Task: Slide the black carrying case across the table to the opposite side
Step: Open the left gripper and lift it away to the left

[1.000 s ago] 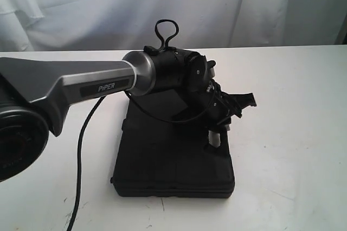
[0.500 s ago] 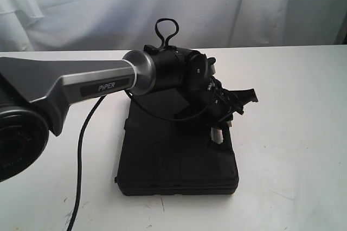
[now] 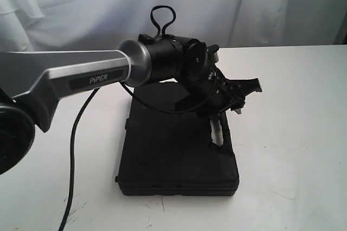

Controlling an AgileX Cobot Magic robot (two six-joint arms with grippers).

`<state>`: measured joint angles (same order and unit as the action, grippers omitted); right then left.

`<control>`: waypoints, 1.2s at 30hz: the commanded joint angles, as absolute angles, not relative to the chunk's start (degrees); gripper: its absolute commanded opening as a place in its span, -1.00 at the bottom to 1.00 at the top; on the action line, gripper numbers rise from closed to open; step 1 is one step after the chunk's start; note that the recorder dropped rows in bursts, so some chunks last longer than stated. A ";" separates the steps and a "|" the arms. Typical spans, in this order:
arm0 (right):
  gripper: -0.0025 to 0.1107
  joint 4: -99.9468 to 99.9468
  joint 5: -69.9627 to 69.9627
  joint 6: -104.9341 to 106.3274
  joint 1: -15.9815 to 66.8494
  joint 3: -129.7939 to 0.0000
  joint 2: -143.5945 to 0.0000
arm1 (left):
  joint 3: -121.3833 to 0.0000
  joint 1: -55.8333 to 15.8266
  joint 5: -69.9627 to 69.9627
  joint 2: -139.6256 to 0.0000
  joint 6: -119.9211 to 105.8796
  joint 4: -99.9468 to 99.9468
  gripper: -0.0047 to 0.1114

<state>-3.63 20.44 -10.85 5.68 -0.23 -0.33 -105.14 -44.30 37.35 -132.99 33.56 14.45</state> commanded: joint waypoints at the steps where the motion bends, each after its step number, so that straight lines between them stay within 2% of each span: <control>1: -0.96 -3.51 20.15 -10.80 5.86 0.00 0.00 | -105.58 -44.59 36.37 -129.61 32.35 13.02 -0.14; 4: -0.96 -3.51 20.15 -10.68 5.86 0.00 0.00 | -105.58 -44.59 37.21 -127.36 32.35 9.33 -0.40; 8: -0.96 -3.51 20.15 -10.68 5.86 0.00 0.00 | -105.58 -44.59 39.47 -123.52 32.30 1.32 -0.91; 16: -0.96 -3.51 20.15 -10.68 5.86 0.00 0.00 | -105.46 -44.59 47.30 -117.51 31.41 -14.54 -0.92; 21: -0.96 -3.51 20.15 -10.68 5.86 0.00 0.00 | -104.12 -44.59 48.98 -114.78 29.90 -17.65 -0.92; 36: -0.96 -3.51 20.15 -10.79 5.86 0.00 0.00 | -80.66 -44.59 36.64 -97.01 31.38 -20.51 -0.92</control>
